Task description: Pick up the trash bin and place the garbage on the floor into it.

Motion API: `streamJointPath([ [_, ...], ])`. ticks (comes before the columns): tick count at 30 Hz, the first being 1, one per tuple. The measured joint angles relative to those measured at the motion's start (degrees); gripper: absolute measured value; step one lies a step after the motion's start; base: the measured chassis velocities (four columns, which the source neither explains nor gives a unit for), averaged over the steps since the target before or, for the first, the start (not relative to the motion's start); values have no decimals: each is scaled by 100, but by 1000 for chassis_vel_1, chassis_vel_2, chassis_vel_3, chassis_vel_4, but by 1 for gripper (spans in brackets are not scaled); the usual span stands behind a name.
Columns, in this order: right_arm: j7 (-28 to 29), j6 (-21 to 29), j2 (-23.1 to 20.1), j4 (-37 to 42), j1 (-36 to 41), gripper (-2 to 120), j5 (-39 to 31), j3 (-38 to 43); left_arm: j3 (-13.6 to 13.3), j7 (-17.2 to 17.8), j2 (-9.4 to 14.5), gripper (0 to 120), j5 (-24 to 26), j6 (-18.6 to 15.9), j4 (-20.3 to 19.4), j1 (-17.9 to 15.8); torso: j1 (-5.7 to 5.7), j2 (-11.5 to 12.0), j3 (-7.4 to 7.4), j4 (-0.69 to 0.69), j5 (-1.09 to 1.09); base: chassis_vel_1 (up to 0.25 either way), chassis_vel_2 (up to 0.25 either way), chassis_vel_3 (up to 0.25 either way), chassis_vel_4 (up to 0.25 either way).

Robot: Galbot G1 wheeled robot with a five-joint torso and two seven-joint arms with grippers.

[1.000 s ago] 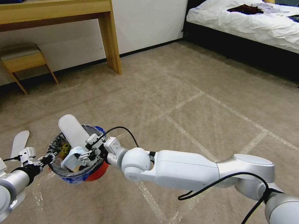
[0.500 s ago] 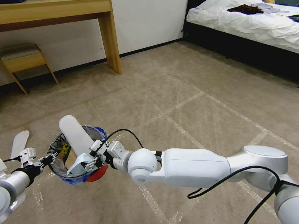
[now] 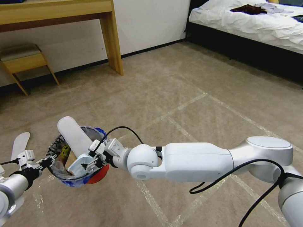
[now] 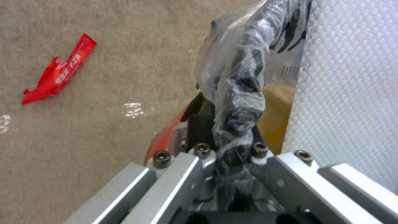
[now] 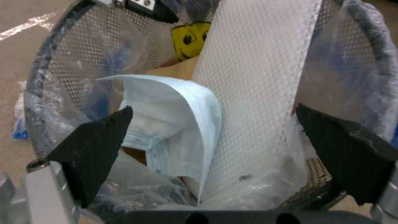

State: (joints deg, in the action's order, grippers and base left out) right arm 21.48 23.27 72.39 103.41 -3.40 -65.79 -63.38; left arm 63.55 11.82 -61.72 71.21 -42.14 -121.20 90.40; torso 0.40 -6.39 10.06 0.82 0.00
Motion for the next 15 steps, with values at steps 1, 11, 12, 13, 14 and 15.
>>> streamJointPath([
  [1,0,2,6,1,-7,100,-2,-9,-1,-6,-9,0,0,0,7,-4,0,0,0,0,0,0,0,0,0],
  [11,11,-7,34,-3,22,100,-13,130,-60,-15,-31,0,-23,1,64,-41,0,0,0,0,0,0,0,0,0],
  [12,13,-9,33,17,24,100,-27,171,-60,-16,-29,0,-25,1,71,-42,0,0,0,0,0,0,0,0,0],
  [13,15,-15,24,57,23,100,-41,240,-58,-16,-22,0,-25,2,75,-42,0,0,0,0,0,0,0,0,0],
  [14,19,-17,14,83,23,100,-56,290,-56,-16,-17,0,-25,1,81,-42,0,0,0,0,0,0,0,0,0],
  [15,19,-17,14,83,23,100,-56,290,-56,-16,-17,0,-25,1,81,-42,0,0,0,0,0,0,0,0,0],
])
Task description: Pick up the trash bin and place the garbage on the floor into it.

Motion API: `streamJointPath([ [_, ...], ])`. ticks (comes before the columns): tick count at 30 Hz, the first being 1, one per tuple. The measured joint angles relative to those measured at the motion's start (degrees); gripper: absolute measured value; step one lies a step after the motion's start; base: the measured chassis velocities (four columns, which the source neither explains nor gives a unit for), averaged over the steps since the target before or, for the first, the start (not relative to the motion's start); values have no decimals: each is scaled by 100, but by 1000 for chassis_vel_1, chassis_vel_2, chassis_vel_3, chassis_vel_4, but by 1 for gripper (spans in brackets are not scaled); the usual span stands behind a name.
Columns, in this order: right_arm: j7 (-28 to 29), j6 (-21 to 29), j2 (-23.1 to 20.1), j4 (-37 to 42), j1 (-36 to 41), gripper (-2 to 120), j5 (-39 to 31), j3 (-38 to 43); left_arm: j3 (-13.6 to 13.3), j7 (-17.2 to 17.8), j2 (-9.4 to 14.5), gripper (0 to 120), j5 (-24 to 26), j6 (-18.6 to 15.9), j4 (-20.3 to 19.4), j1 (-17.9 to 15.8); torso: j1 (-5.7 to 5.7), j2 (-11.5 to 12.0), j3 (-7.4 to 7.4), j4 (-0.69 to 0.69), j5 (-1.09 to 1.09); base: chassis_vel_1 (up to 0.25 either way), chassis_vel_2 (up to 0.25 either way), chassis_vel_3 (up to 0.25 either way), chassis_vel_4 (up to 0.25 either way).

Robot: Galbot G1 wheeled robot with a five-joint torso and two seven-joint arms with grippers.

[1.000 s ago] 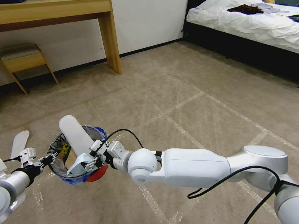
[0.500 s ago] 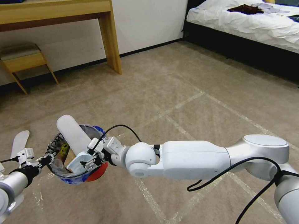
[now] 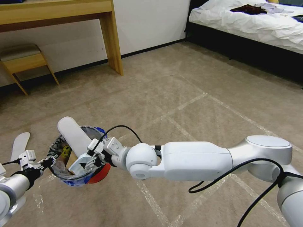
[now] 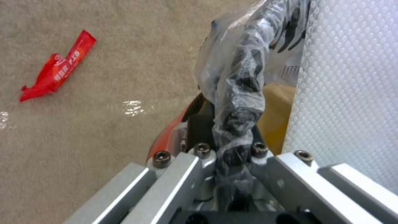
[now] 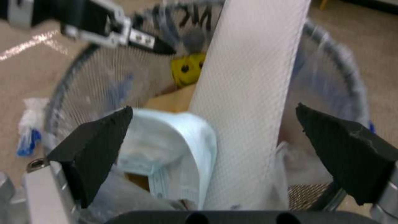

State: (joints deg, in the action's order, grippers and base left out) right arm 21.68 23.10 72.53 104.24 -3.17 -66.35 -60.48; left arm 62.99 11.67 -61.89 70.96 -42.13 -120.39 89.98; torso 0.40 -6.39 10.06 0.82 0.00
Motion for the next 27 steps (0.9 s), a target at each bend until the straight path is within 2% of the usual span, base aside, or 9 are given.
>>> streamJointPath([
  [9,59,-23,-120,209,50,100,-18,371,87,0,12,0,0,0,68,7,0,0,0,0,0,0,0,0,0],
  [18,56,-80,-167,222,223,100,22,1171,133,12,2,0,-2,0,51,28,0,0,0,0,0,0,0,0,0],
  [25,-16,-455,-264,232,725,100,91,2230,231,25,-5,0,-16,0,44,67,0,0,0,0,0,0,0,0,0],
  [27,-107,-721,-287,171,916,100,171,2565,257,33,-19,0,-41,0,42,70,0,0,0,0,0,0,0,0,0],
])
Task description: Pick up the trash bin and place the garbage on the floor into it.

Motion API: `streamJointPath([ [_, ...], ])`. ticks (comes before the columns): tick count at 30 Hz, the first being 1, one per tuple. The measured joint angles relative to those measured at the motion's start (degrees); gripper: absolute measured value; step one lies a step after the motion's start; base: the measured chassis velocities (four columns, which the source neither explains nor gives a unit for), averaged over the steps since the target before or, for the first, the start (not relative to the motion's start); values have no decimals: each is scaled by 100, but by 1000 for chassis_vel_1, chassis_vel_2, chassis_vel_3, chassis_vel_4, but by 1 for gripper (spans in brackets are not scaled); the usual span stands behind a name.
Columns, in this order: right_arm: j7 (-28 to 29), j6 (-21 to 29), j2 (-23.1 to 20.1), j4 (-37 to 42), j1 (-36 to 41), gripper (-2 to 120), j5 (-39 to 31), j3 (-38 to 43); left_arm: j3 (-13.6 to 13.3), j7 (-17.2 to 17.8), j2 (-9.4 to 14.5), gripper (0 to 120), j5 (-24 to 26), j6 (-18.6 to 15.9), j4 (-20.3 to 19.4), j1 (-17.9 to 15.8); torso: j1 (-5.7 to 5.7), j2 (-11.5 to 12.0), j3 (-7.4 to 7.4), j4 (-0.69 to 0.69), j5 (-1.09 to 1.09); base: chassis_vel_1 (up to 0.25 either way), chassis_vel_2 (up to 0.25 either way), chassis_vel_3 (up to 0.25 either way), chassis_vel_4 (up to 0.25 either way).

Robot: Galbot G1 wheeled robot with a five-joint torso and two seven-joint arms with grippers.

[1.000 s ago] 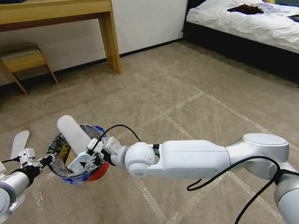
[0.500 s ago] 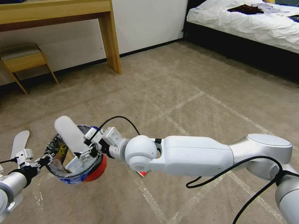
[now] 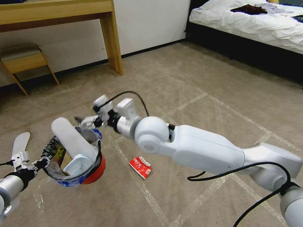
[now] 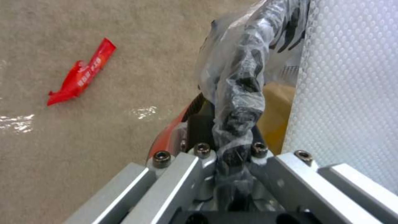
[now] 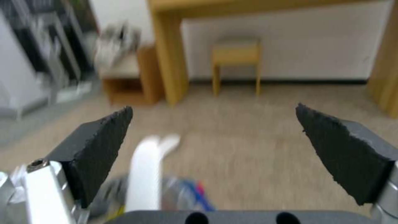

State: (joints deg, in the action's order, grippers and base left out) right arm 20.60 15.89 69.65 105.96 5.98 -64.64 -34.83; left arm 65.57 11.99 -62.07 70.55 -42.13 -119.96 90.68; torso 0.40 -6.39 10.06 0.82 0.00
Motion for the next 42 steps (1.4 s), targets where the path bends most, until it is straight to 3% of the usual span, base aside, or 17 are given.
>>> streamJointPath([
  [13,-565,-1487,-581,-88,775,100,940,1199,194,15,-246,0,-292,5,-74,53,0,0,0,-2,0,0,0,0,0],
  [24,-1095,-2430,-858,-69,2565,100,2204,3063,411,15,-579,0,-549,83,-239,179,0,0,0,1,1,0,0,0,0],
  [35,-1397,-2589,-971,108,3782,100,3070,3692,475,18,-751,0,-579,115,-340,238,0,0,-1,1,1,0,0,0,0],
  [42,-1550,-2639,-966,11,3986,100,3219,3726,498,22,-781,0,-579,119,-351,269,0,0,-1,0,0,0,0,0,0],
])
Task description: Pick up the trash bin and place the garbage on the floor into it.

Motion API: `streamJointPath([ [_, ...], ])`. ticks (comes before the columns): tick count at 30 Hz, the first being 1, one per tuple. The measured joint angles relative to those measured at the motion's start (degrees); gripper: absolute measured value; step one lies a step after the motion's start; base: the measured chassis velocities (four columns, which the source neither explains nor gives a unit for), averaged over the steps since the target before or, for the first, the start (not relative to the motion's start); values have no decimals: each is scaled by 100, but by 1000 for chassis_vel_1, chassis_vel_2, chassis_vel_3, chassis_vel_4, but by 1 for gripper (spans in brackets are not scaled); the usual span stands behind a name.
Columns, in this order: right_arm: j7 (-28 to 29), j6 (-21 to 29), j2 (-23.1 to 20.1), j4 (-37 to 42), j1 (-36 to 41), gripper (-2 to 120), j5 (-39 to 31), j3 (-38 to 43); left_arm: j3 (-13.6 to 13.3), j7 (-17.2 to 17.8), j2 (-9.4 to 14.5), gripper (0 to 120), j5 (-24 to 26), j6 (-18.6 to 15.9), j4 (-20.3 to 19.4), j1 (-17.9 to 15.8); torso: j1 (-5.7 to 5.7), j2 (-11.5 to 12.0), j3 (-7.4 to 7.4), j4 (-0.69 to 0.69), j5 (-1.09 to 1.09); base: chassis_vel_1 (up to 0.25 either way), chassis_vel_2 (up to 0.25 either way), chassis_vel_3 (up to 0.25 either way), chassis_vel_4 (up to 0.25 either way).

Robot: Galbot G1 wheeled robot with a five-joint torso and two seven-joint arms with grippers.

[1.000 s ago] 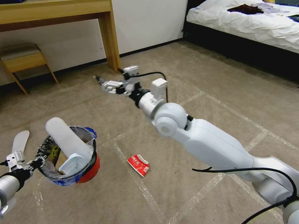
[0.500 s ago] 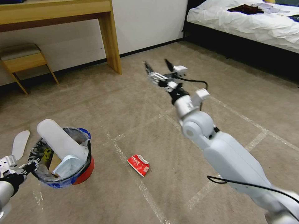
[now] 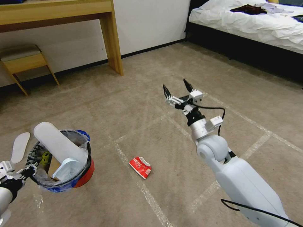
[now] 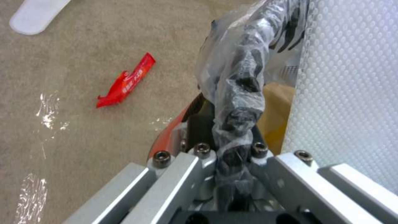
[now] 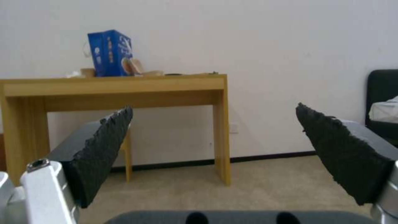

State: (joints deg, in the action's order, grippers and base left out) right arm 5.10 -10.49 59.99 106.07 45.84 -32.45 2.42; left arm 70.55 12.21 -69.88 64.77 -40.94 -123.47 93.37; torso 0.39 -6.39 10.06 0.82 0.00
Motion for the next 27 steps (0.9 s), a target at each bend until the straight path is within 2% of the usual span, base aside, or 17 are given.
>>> streamJointPath([
  [10,-28,0,-18,-38,-39,100,48,-124,24,2,-32,0,-1,7,-38,29,0,0,0,0,0,-28,30,34,-19],
  [14,73,-22,-92,-112,-185,100,74,-431,26,2,-43,0,-3,9,-40,25,1,0,2,0,0,-89,57,69,-74],
  [17,267,188,-184,-127,-367,100,45,-755,41,10,-36,0,-5,9,-31,18,1,0,1,0,0,-7,17,12,-14],
  [19,440,693,-273,-125,-488,100,-60,-994,57,25,-22,0,-16,9,0,14,0,0,1,0,-1,0,0,0,0],
  [20,577,1164,-393,-115,-565,100,-224,-1201,53,60,0,0,-18,9,28,-2,0,0,1,-2,-1,0,0,0,0],
  [21,577,1164,-393,-115,-565,100,-224,-1201,53,60,0,0,-18,9,28,-2,0,0,1,-2,-1,0,0,0,0],
  [22,730,1705,-531,-64,-590,100,-486,-1374,3,92,44,0,-19,6,58,-53,0,0,1,-3,-1,0,0,0,0],
  [23,730,1705,-531,-64,-590,100,-486,-1374,3,92,44,0,-19,6,58,-53,0,0,1,-3,-1,0,0,0,0],
  [24,1044,2535,-714,31,-614,100,-1127,-1644,-77,112,105,0,-14,1,105,-130,0,0,1,2,-1,0,0,0,0],
  [25,1127,3077,-821,53,-680,100,-1496,-1837,-88,112,116,0,-11,-2,121,-132,0,0,1,3,0,0,0,0,0],
  [26,1127,3077,-821,53,-680,100,-1496,-1837,-88,112,116,0,-11,-2,121,-132,0,0,1,3,0,0,0,0,0],
  [27,1169,3537,-886,47,-767,100,-1650,-2014,-89,112,119,0,-11,-2,131,-128,0,0,1,3,-1,0,0,0,0],
])
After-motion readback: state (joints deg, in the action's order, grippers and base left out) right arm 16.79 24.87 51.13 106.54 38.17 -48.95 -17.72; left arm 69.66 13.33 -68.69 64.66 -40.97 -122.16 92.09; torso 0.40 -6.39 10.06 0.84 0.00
